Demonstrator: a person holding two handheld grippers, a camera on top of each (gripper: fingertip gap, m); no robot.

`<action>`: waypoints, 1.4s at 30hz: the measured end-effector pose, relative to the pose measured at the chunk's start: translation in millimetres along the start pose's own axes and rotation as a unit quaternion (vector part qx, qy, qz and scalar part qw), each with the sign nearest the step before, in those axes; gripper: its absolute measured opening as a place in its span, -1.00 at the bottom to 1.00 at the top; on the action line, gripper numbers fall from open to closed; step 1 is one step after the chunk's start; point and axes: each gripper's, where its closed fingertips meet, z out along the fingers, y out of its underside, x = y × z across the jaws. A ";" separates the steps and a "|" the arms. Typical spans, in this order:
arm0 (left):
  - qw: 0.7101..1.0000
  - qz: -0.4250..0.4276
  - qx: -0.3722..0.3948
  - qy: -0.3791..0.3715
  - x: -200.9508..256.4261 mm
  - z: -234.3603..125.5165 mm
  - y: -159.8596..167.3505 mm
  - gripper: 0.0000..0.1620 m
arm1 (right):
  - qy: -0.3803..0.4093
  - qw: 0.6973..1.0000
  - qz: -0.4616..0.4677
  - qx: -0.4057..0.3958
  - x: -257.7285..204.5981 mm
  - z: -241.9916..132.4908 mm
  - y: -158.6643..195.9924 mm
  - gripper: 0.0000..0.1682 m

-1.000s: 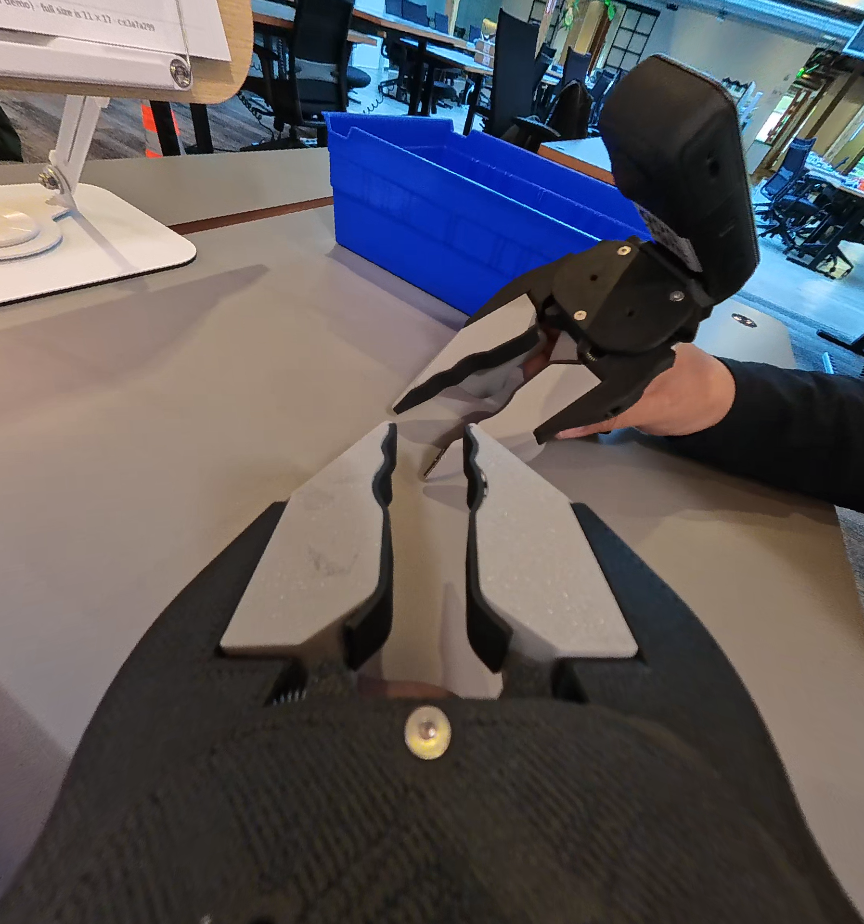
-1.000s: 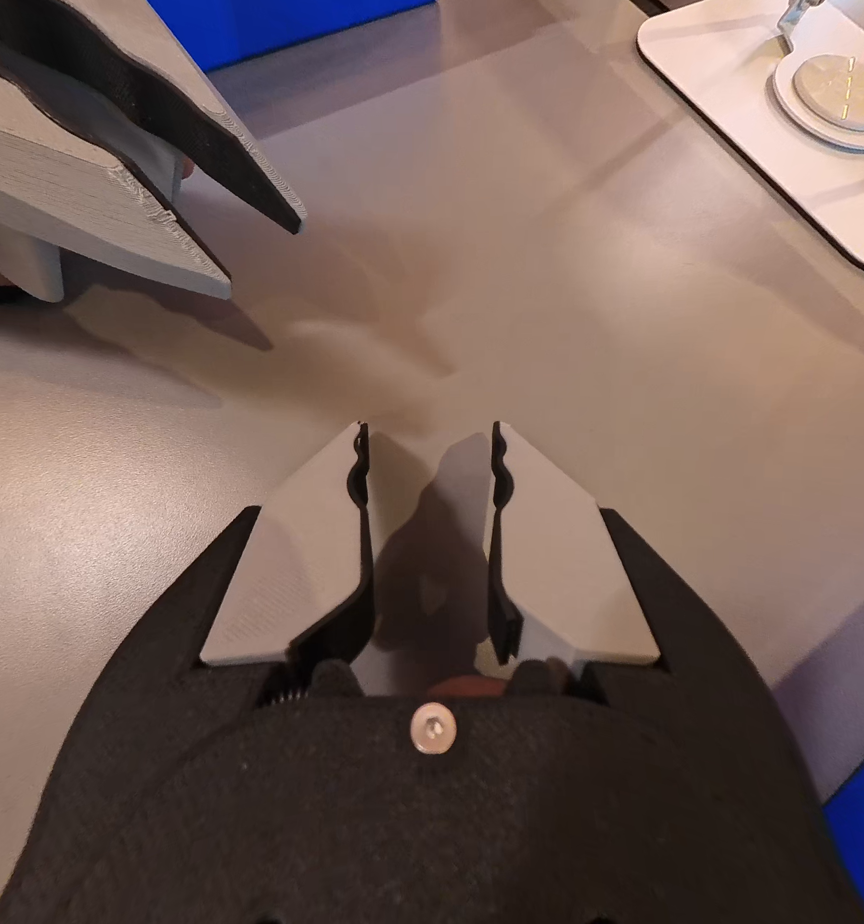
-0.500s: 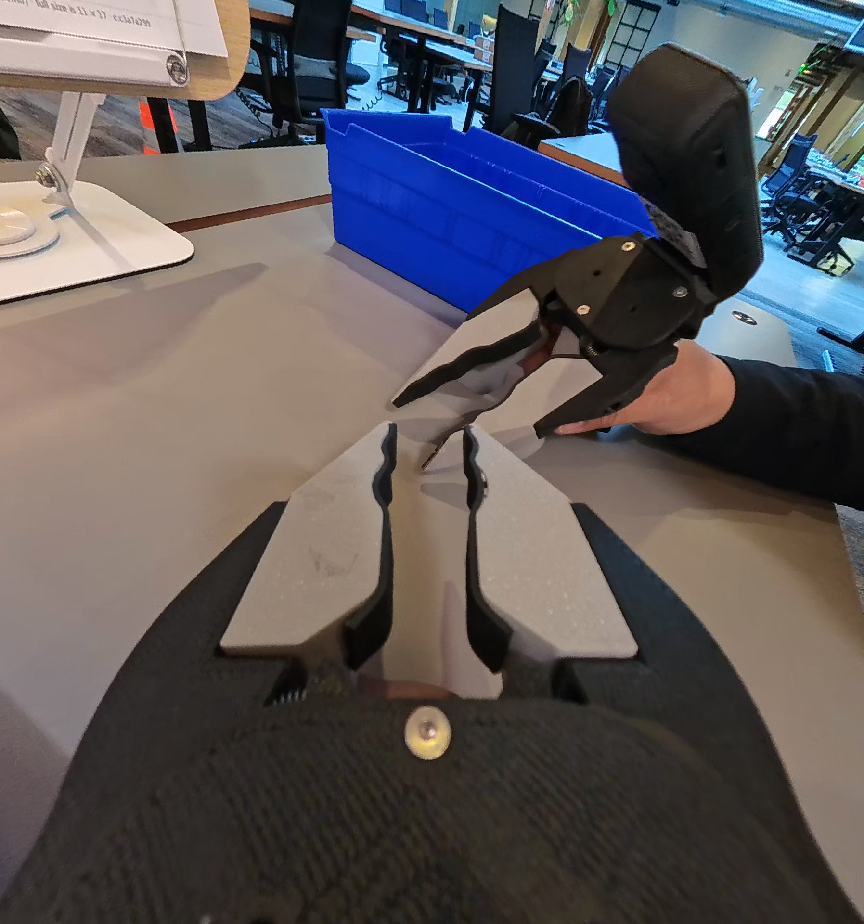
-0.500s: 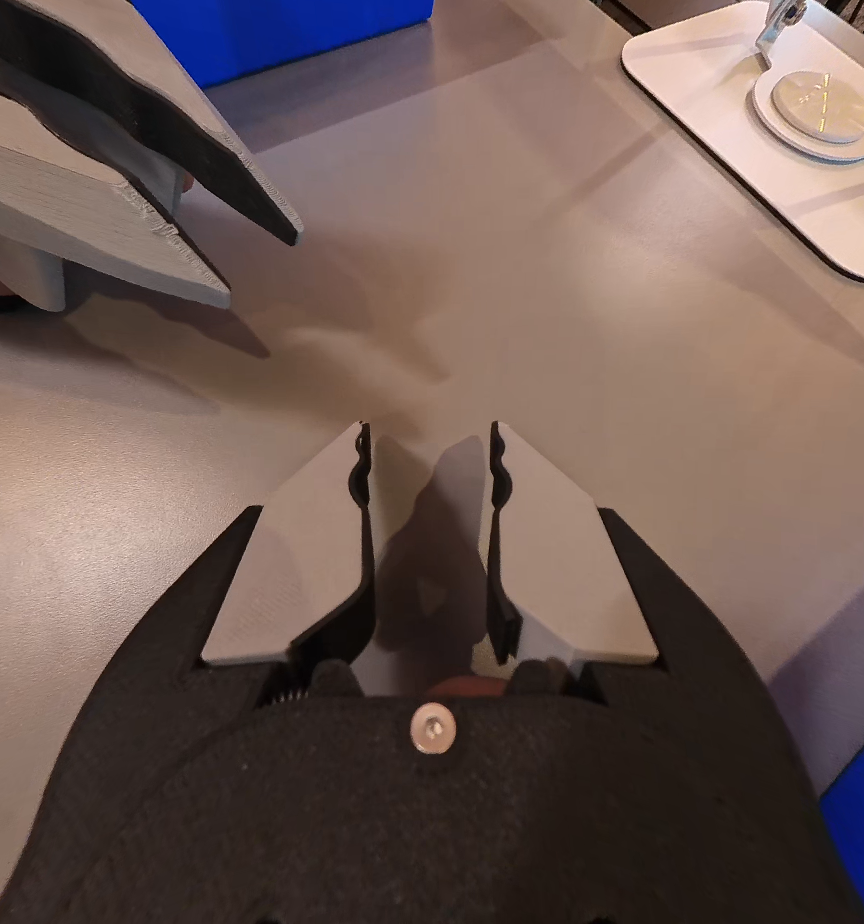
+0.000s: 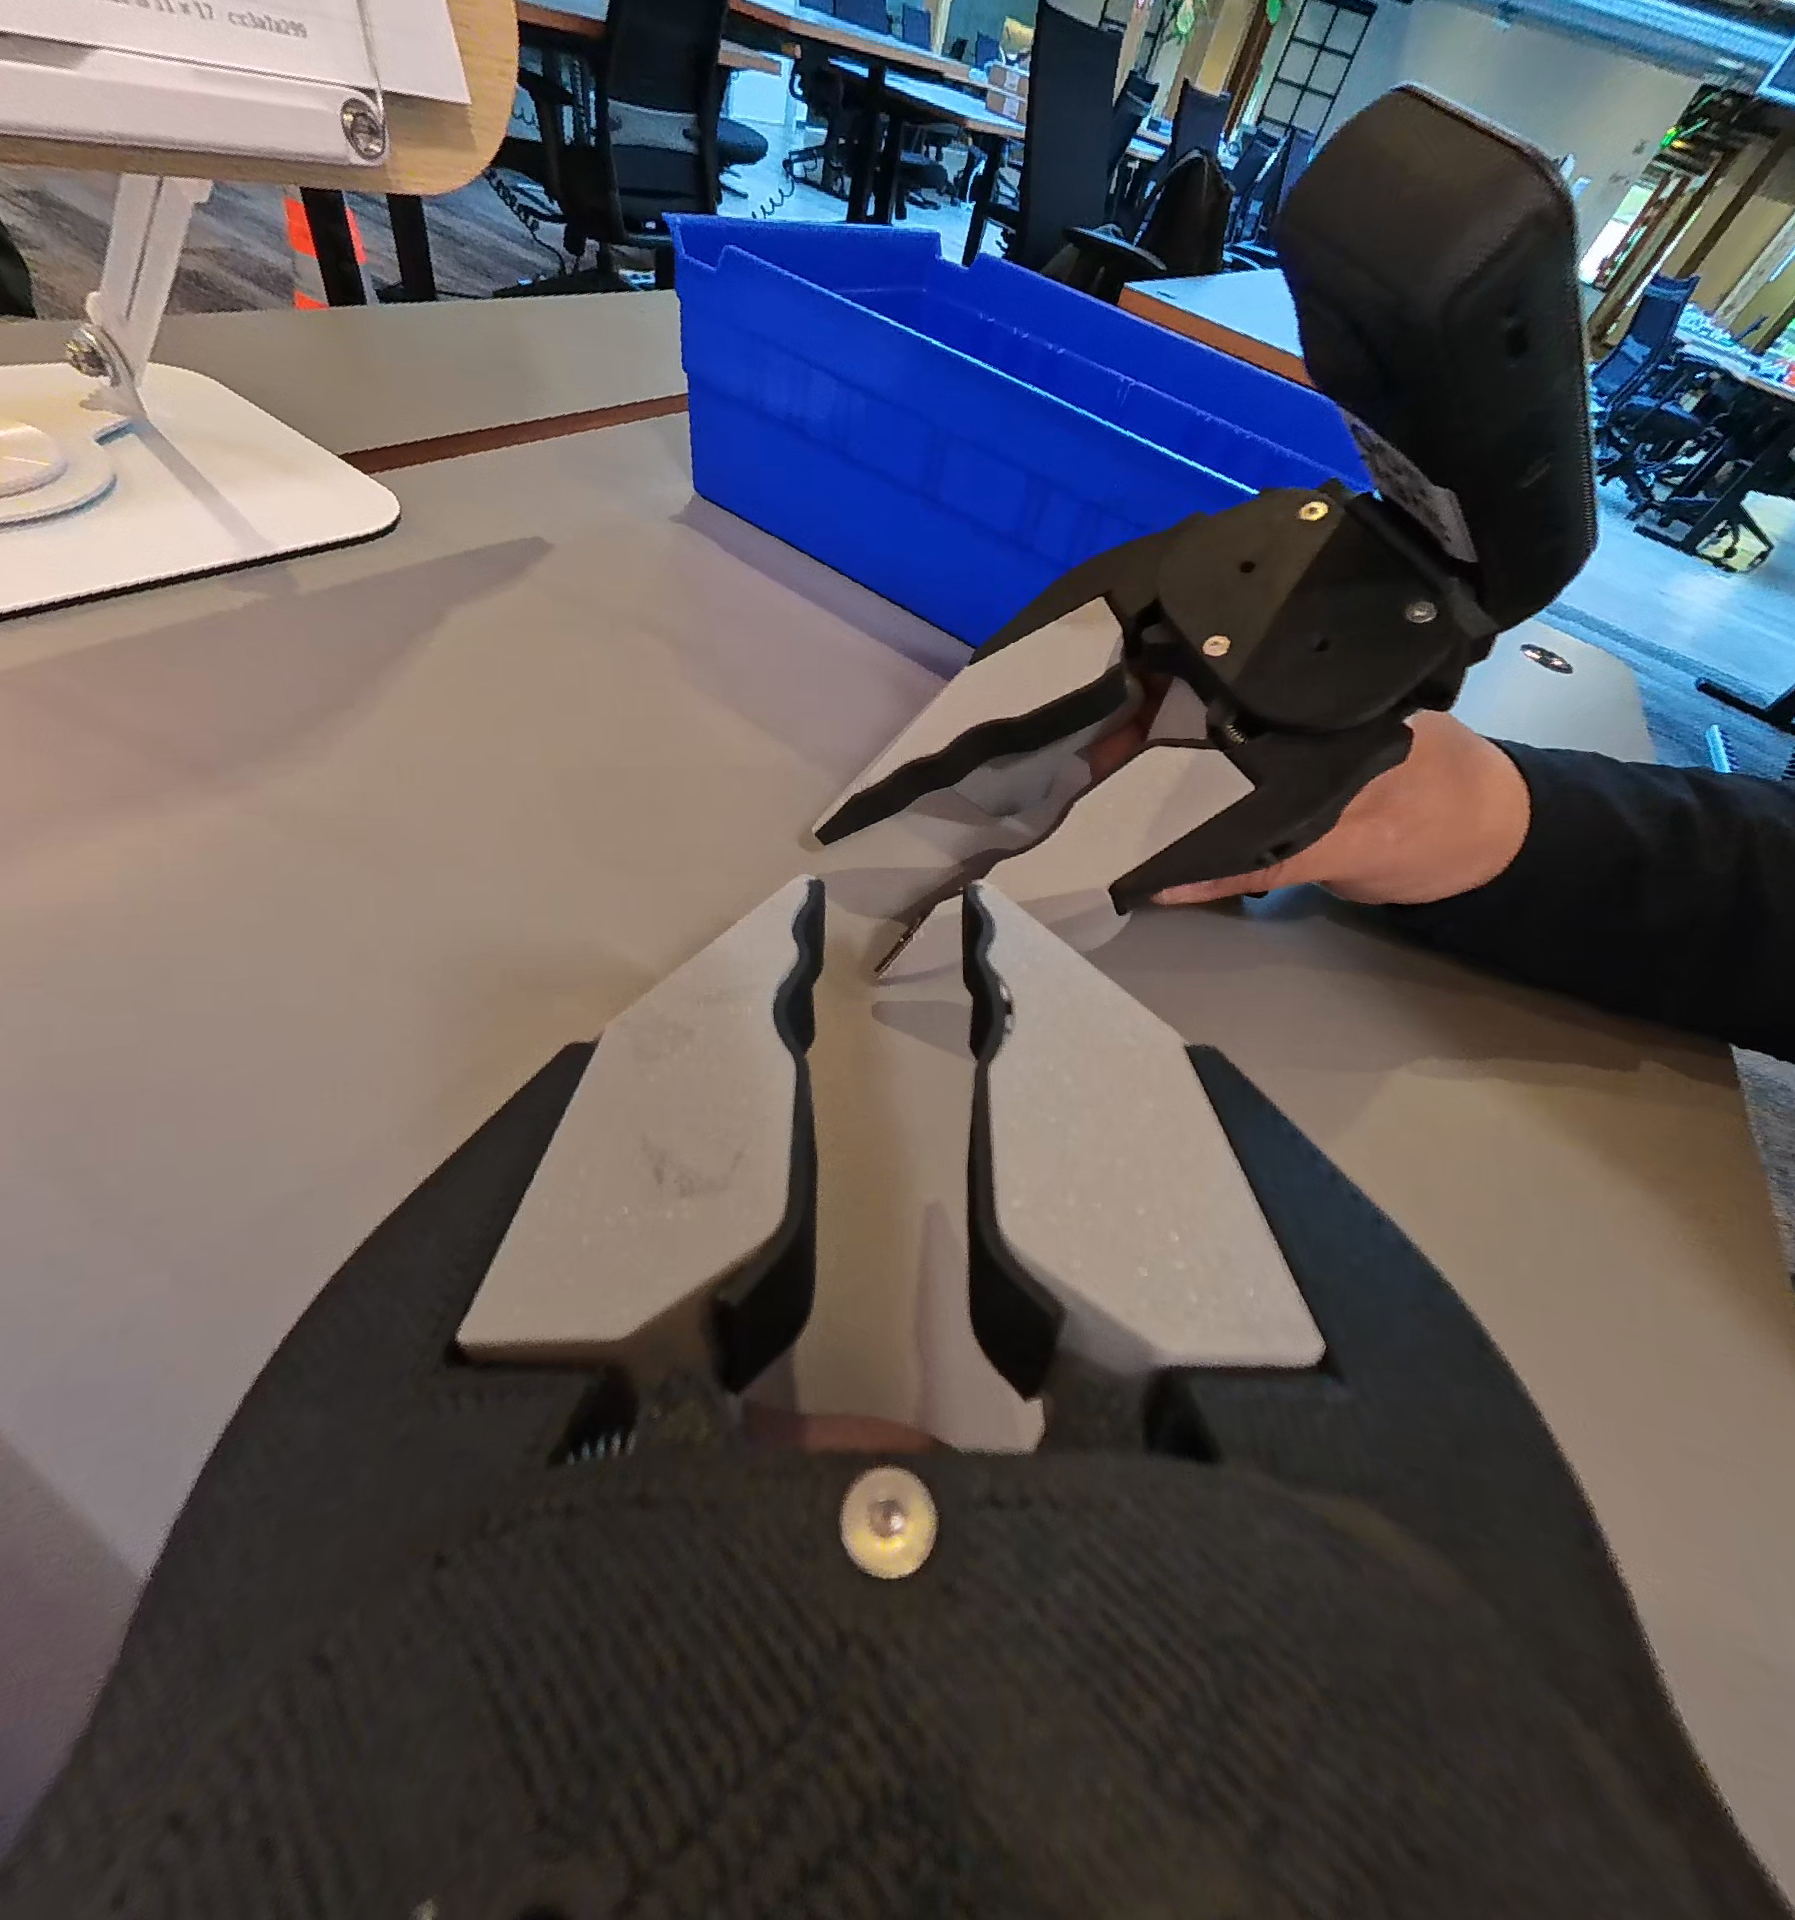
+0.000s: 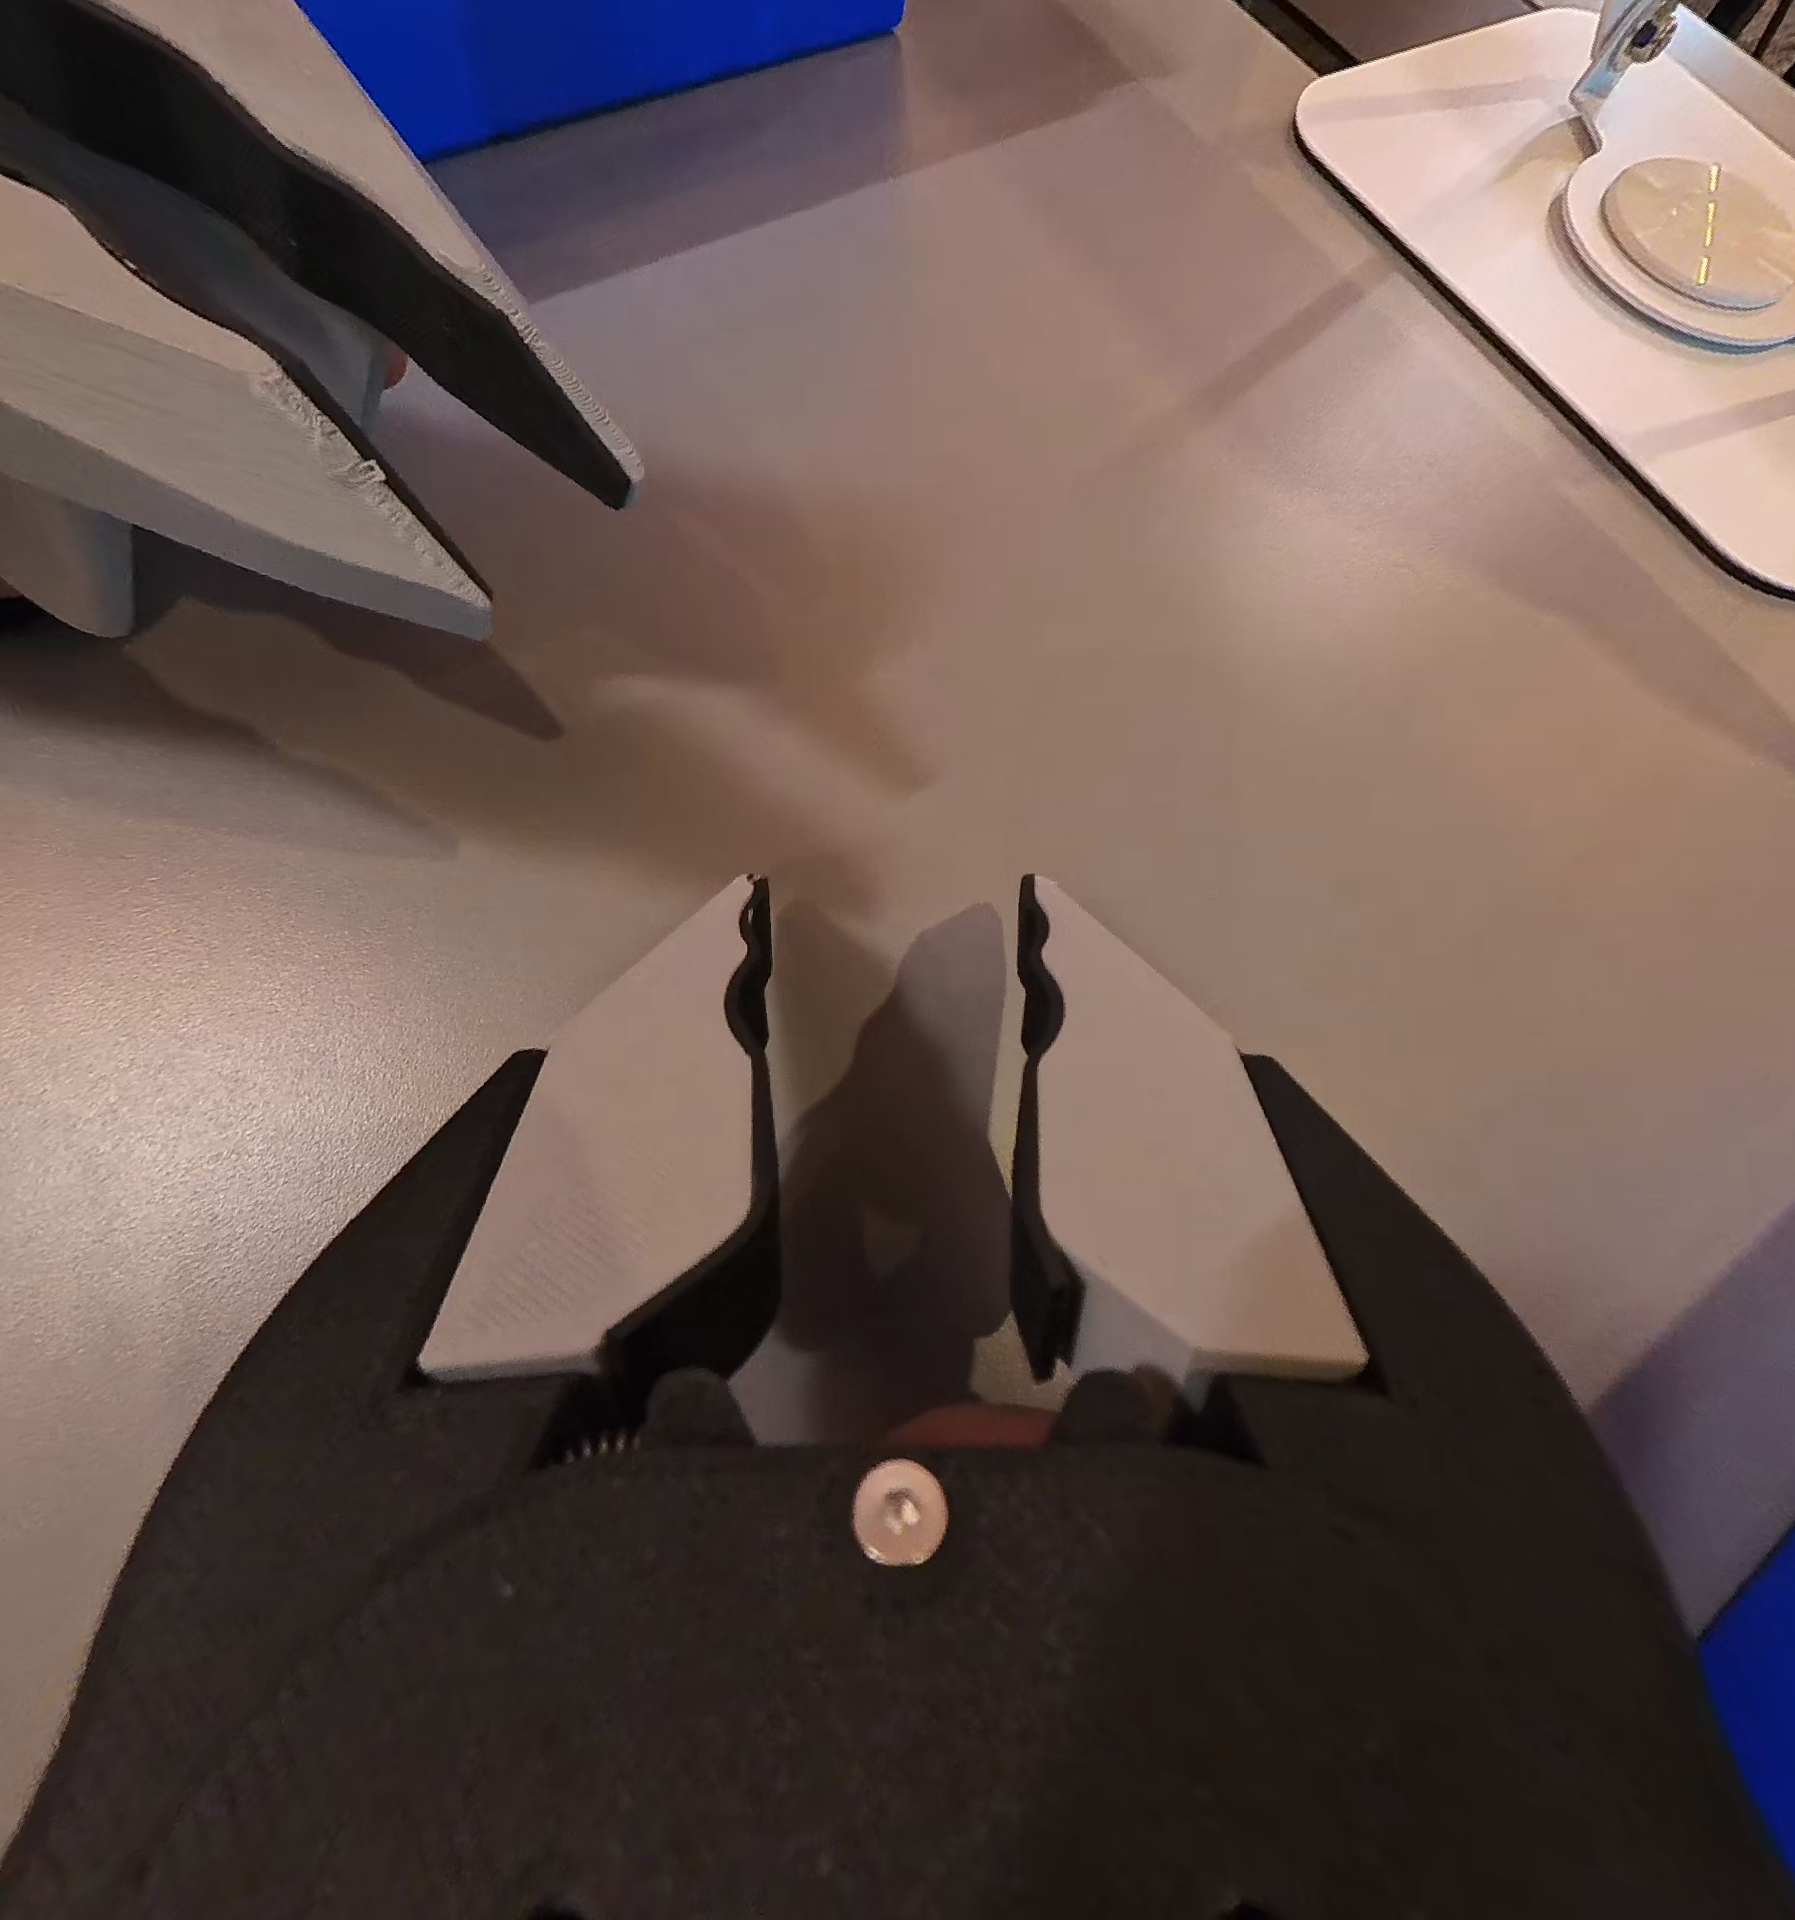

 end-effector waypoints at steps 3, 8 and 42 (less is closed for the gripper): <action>1.000 0.001 0.001 0.000 0.0 0.0 -0.2 -0.71 | 0.001 1.000 -0.002 0.000 -0.1 0.0 0.0 -0.47; 1.000 0.001 0.000 0.000 -0.1 0.1 -0.1 -0.70 | -0.001 1.000 0.005 0.003 0.8 -0.7 -0.7 -0.47; 0.974 0.052 0.216 -0.044 5.7 -100.4 -109.3 -0.73 | 0.005 1.000 -0.013 0.001 -2.4 -0.1 -1.1 -0.47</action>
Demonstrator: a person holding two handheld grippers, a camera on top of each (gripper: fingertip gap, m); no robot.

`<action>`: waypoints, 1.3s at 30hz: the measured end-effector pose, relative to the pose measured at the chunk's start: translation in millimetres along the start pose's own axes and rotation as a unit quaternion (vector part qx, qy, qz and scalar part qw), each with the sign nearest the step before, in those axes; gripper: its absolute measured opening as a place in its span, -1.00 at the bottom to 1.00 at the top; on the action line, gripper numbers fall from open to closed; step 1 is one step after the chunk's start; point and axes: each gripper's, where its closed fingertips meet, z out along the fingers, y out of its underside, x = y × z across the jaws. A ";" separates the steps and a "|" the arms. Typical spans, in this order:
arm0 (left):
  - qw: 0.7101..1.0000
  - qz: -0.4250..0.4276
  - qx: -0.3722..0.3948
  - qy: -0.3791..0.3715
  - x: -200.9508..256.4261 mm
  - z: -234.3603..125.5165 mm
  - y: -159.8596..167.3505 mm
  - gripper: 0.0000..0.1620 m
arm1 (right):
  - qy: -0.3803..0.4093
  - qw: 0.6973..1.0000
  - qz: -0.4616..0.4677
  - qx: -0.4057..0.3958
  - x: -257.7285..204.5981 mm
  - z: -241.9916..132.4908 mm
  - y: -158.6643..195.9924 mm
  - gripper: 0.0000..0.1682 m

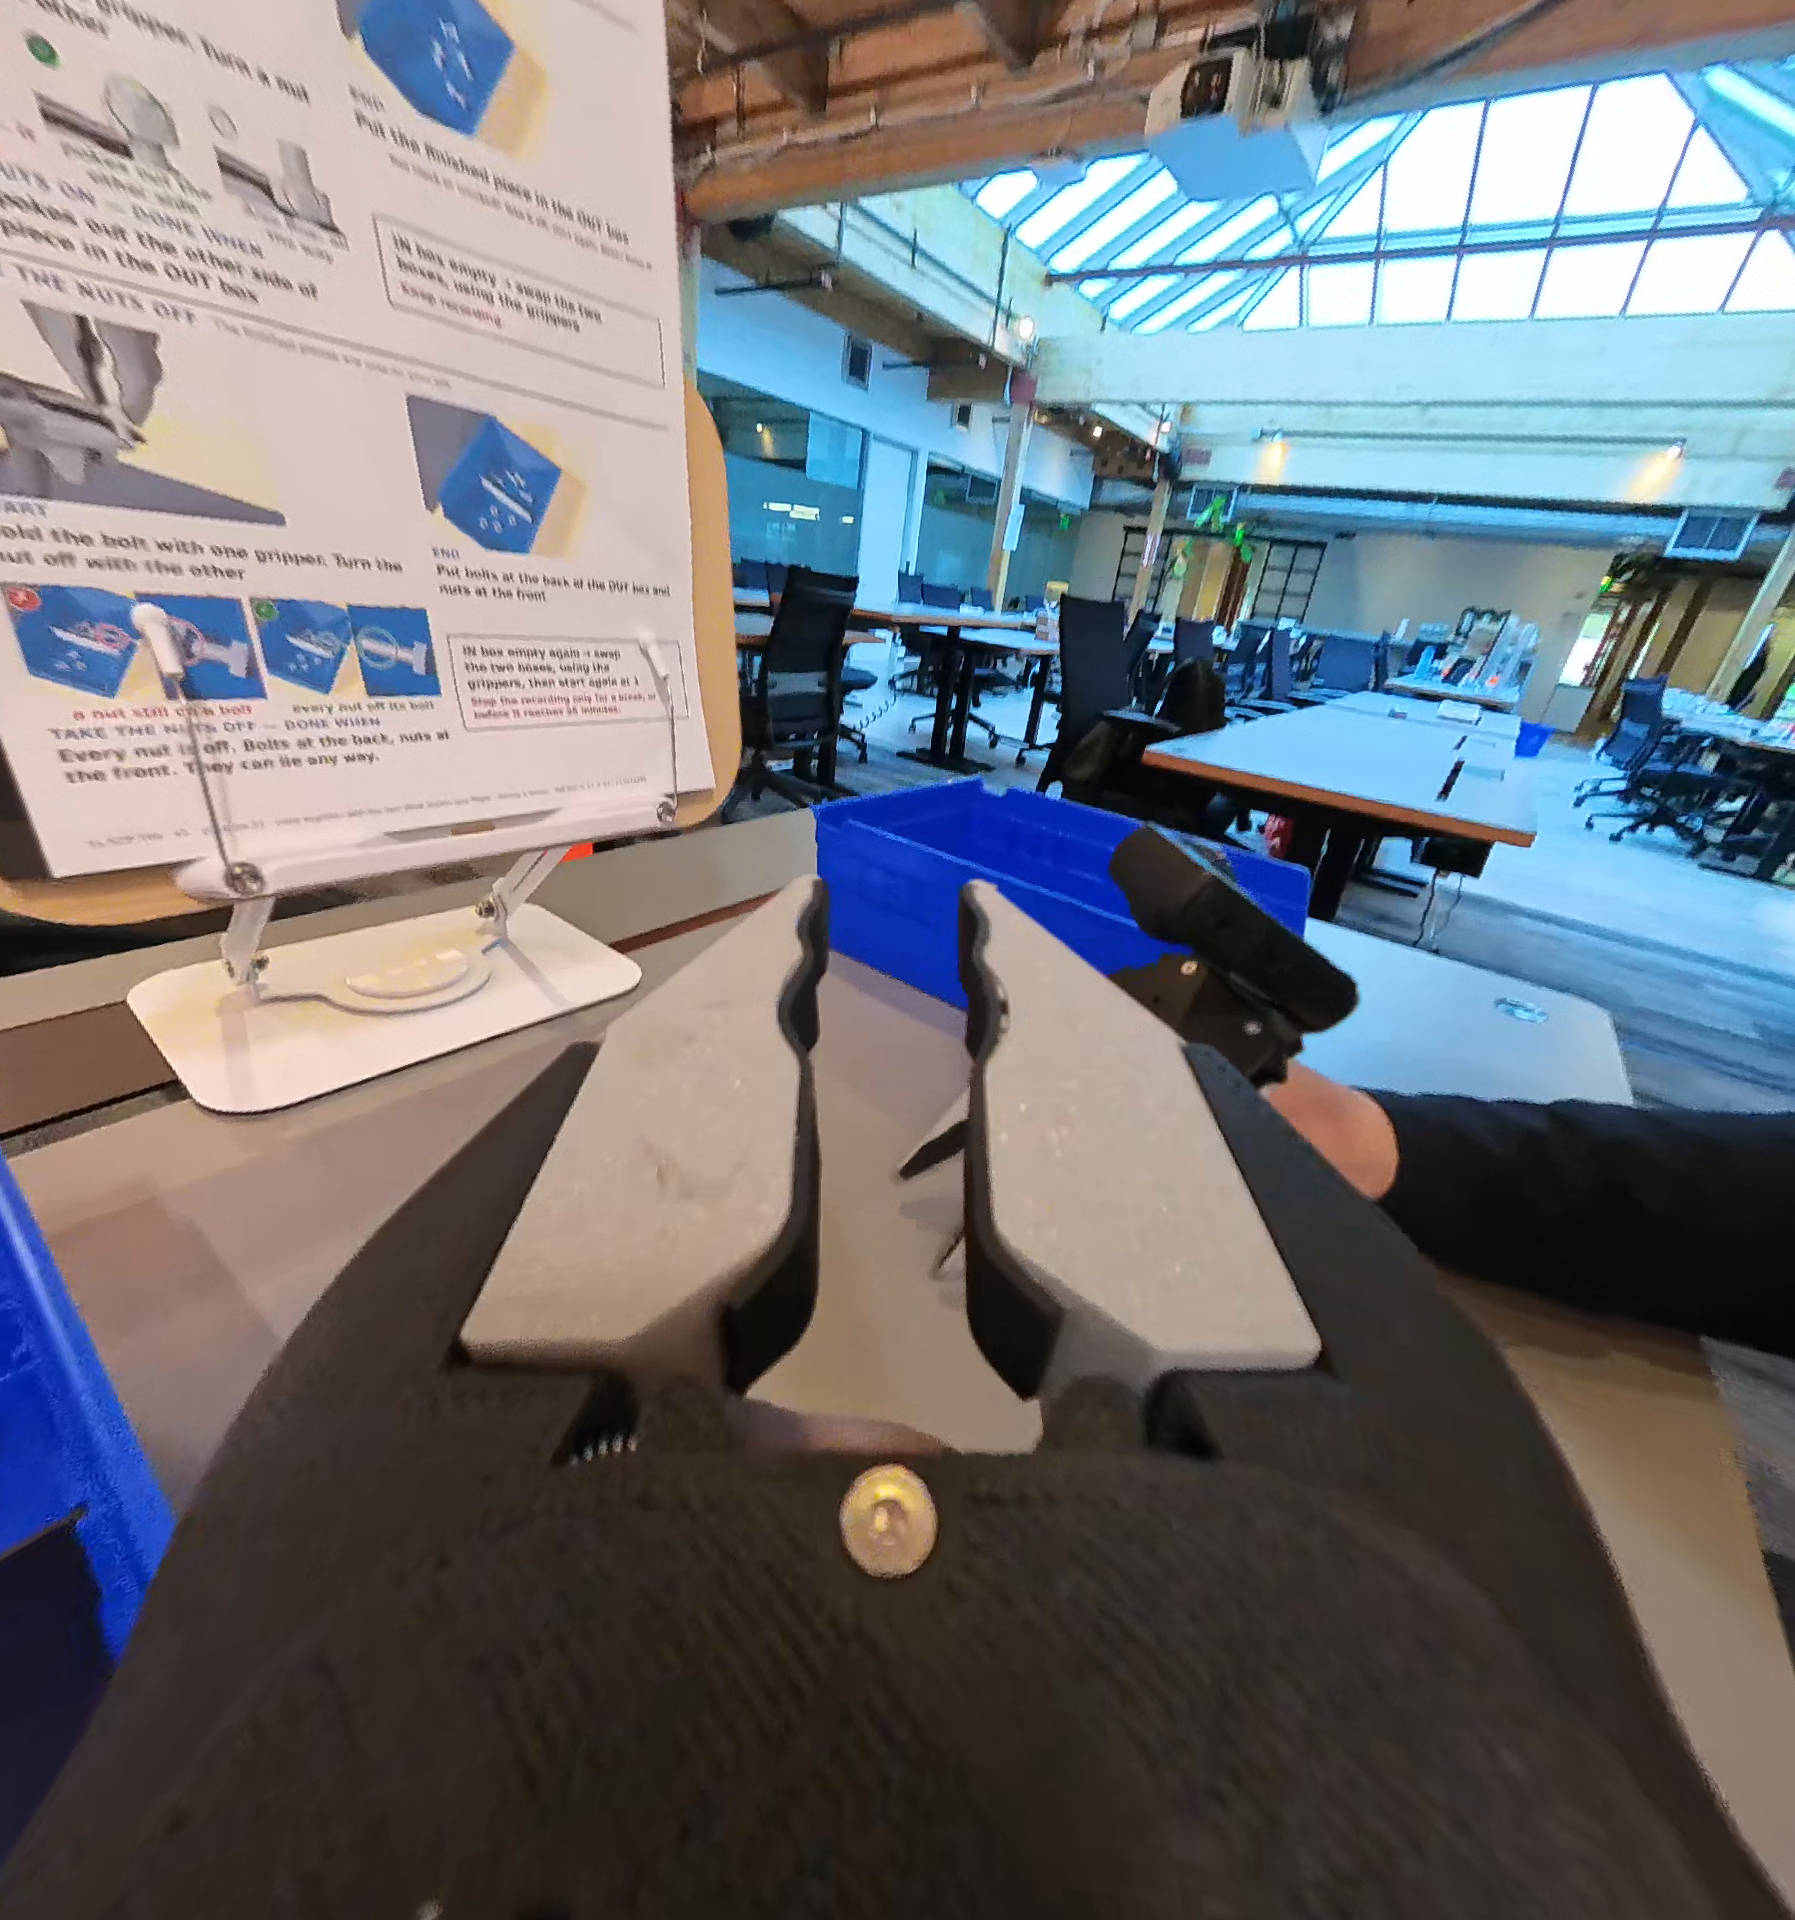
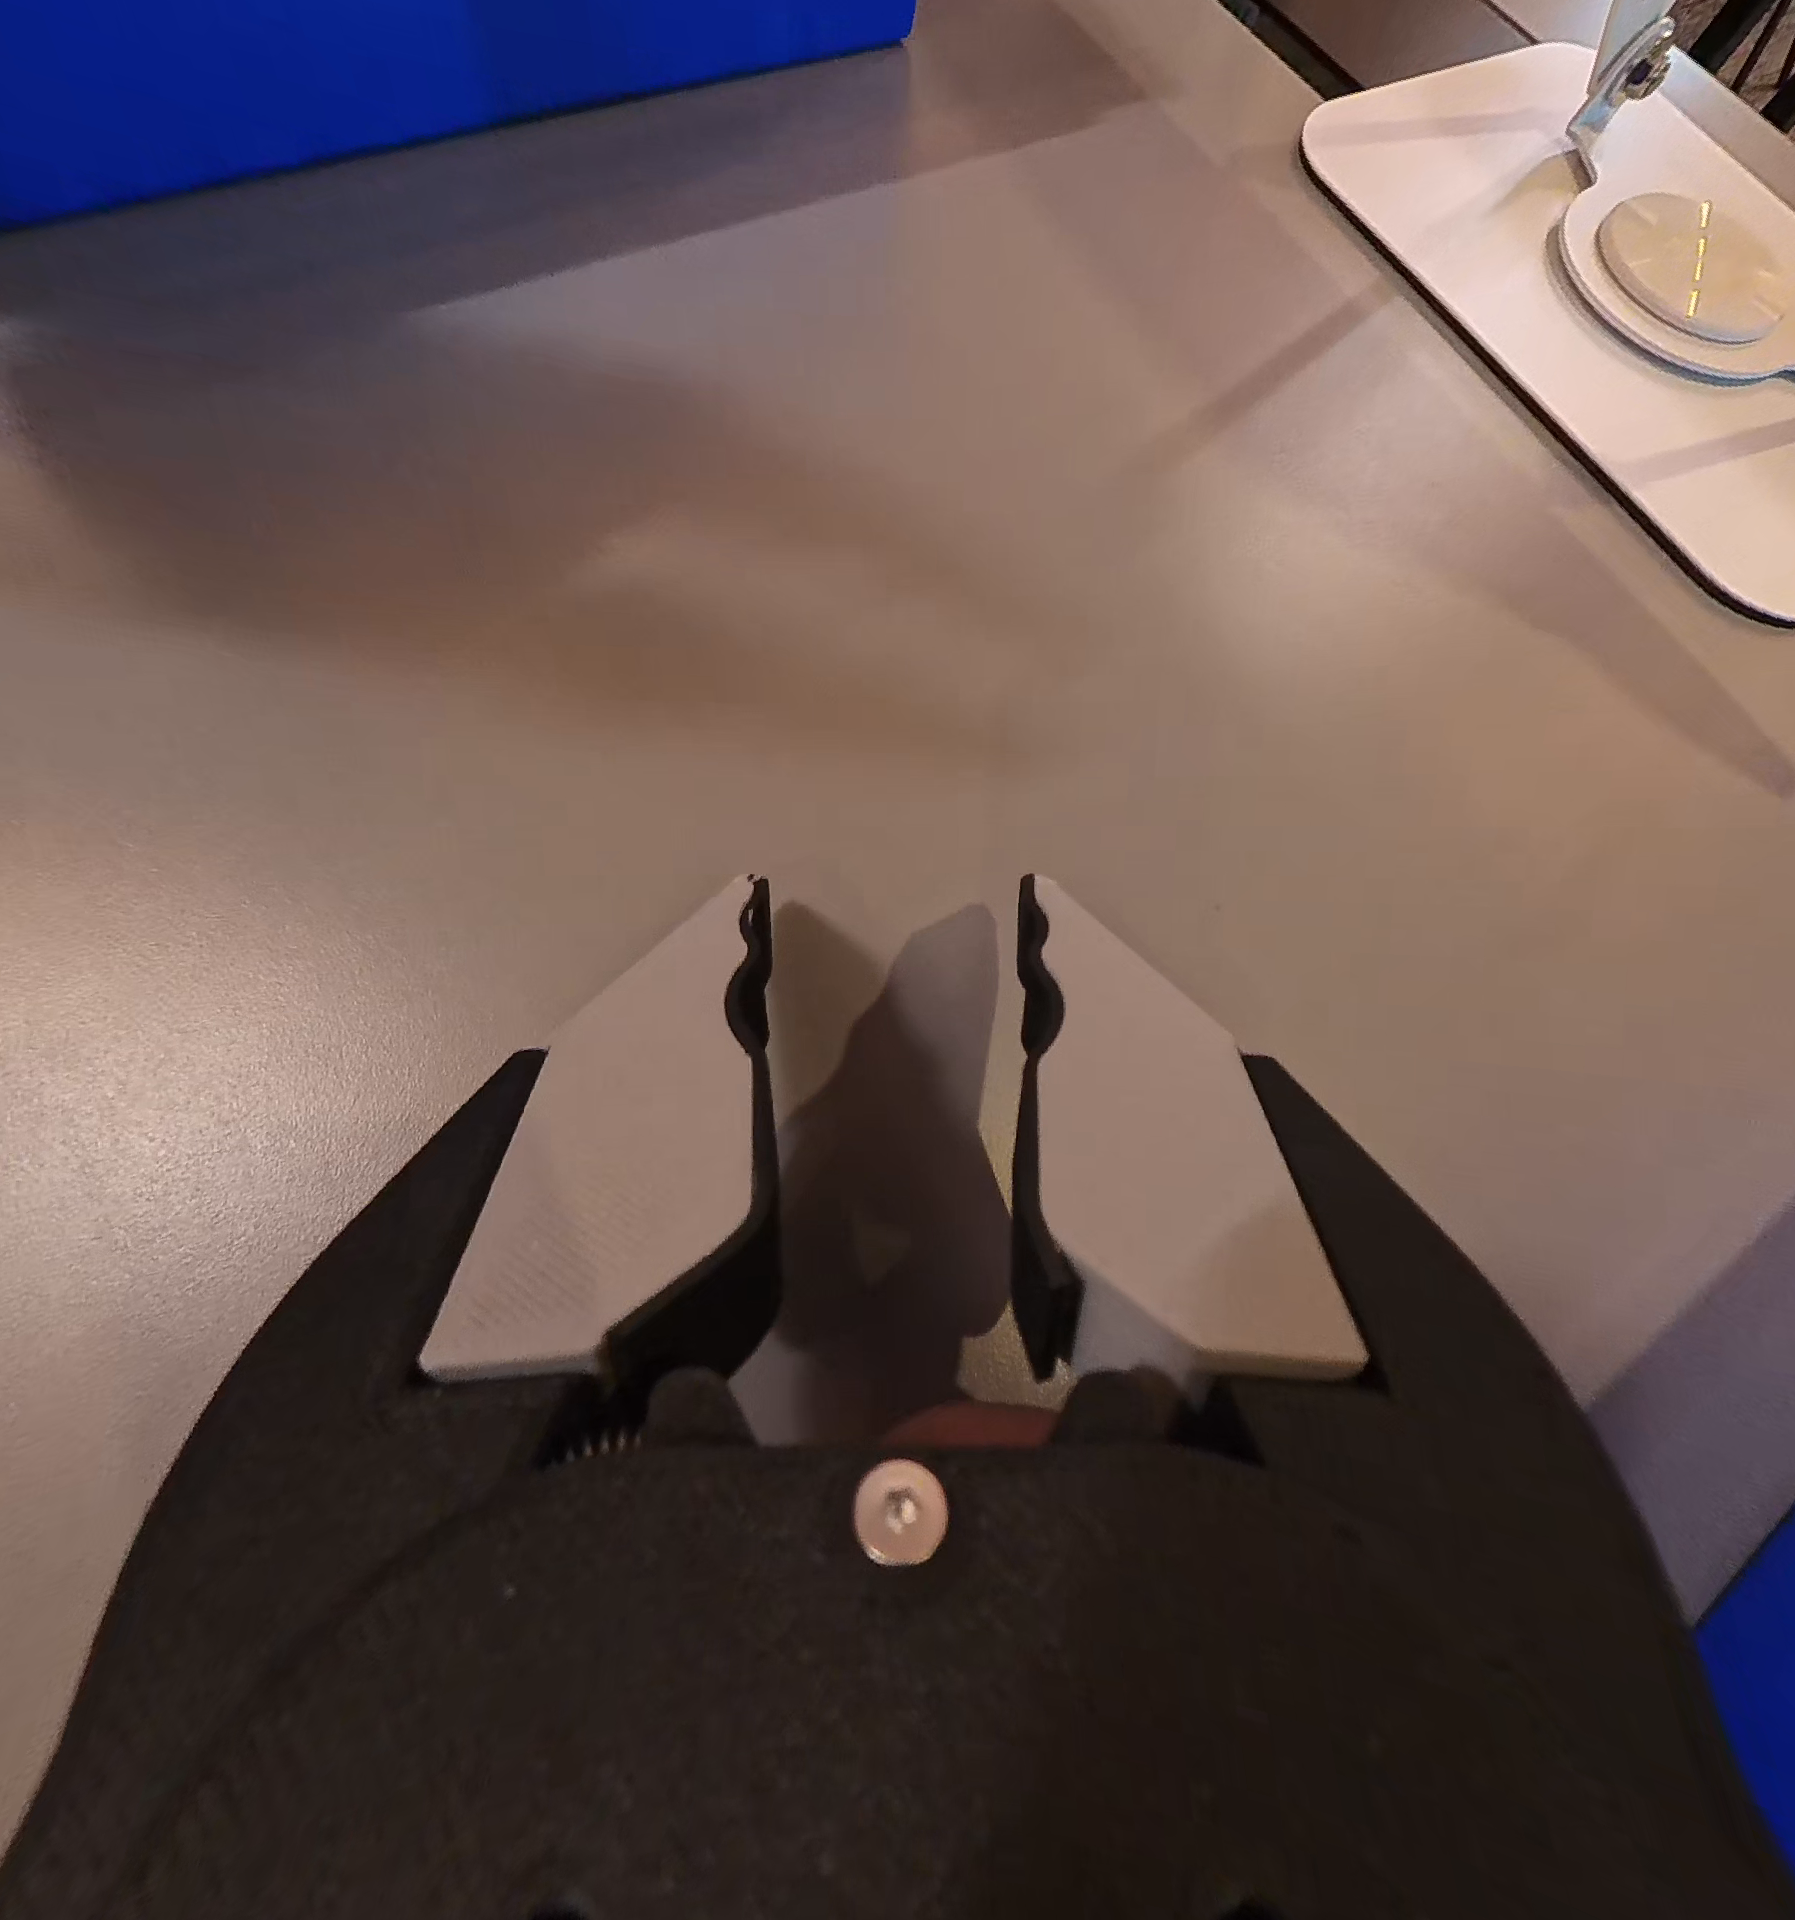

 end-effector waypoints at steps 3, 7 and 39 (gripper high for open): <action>0.999 -0.021 0.040 0.014 1.4 -10.7 -20.1 -0.73 | 0.000 1.000 -0.002 -0.002 -0.4 0.4 0.4 -0.47; 0.993 -0.046 0.110 0.013 -8.6 -36.3 -53.0 -0.79 | 0.000 1.000 -0.001 -0.004 -0.3 0.9 0.9 -0.47; 0.869 -0.025 -0.411 -0.275 -176.3 -207.6 80.5 -0.72 | 0.000 1.000 -0.017 -0.007 -3.5 1.0 1.3 -0.47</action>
